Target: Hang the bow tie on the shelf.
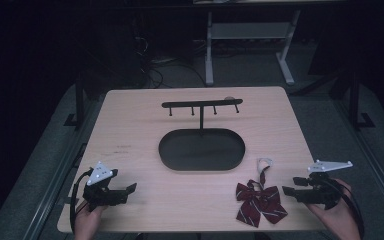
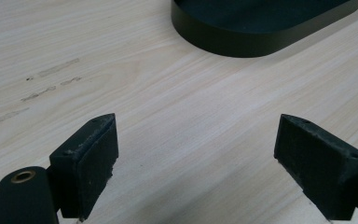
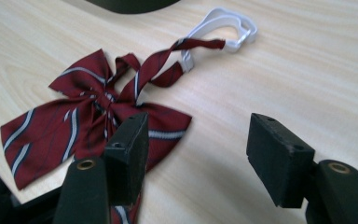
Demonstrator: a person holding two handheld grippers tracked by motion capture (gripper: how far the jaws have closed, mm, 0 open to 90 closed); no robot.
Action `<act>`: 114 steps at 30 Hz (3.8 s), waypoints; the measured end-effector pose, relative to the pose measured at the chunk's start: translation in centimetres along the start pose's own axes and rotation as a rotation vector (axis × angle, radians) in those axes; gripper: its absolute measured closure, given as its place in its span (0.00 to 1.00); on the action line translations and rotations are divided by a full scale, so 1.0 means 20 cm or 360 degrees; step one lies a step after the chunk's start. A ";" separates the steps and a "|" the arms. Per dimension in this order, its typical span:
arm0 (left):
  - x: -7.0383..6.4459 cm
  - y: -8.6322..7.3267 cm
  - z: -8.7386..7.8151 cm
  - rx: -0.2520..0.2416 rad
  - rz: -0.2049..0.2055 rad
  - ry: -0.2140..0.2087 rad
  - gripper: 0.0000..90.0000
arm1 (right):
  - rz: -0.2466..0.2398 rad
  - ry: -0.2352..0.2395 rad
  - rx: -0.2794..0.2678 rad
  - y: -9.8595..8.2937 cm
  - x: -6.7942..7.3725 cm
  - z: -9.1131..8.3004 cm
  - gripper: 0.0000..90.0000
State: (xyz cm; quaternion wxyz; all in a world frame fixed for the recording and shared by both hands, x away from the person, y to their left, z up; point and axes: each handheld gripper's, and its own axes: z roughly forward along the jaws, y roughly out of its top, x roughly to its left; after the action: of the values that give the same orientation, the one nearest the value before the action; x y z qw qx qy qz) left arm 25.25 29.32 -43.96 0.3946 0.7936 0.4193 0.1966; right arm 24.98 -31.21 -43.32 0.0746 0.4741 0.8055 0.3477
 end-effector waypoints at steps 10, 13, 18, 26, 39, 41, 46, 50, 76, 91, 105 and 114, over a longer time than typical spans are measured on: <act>0.00 0.00 0.00 -0.0014 0.0003 0.0003 0.15 | -0.0040 0.0005 0.0039 0.19 0.03 0.01 0.44; 0.00 0.00 0.00 -0.0012 -0.0005 0.0000 0.15 | -0.0043 0.0009 0.0039 0.25 0.02 0.02 0.44; 0.00 0.00 0.01 -0.0015 -0.0010 -0.0002 0.15 | -0.0058 -0.0005 0.0085 0.33 0.02 0.06 0.44; 0.00 0.00 0.00 0.0002 0.0010 0.0024 0.15 | -0.0060 -0.0042 0.0135 0.43 0.00 0.11 0.45; -0.01 0.00 -0.01 -0.0016 0.0034 0.0001 0.15 | -0.0002 -0.0096 0.0267 0.52 -0.09 0.28 0.51; -0.02 0.00 -0.01 -0.0002 0.0033 -0.0003 0.15 | 0.0003 -0.0102 0.0292 0.52 -0.10 0.30 0.51; -0.02 0.00 0.00 -0.0010 0.0023 -0.0009 0.15 | 0.0013 -0.0106 0.0324 0.52 -0.11 0.34 0.52; -0.02 -0.01 -0.01 -0.0003 0.0030 -0.0010 0.15 | 0.0024 -0.0135 0.0356 0.53 -0.12 0.37 0.54; -0.02 -0.01 -0.01 -0.0009 0.0010 -0.0017 0.15 | -0.0189 -0.0326 0.0504 0.51 -0.07 0.48 0.76; -0.02 -0.01 -0.02 -0.0006 0.0008 -0.0020 0.15 | -0.0255 -0.0236 0.0519 0.52 -0.05 0.47 0.95; -0.02 -0.01 -0.01 0.0003 0.0008 -0.0023 0.15 | -0.0317 -0.0091 0.0374 0.60 0.03 0.34 0.96; -0.02 -0.01 -0.01 0.0000 0.0004 -0.0027 0.15 | -0.0422 -0.0062 0.0335 0.69 0.15 0.27 0.96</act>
State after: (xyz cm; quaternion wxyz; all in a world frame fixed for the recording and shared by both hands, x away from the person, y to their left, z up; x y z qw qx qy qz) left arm 24.78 29.25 -44.02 0.3979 0.7957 0.4150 0.1904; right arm 35.62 -21.91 -38.09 0.0854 0.3755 0.8914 0.2391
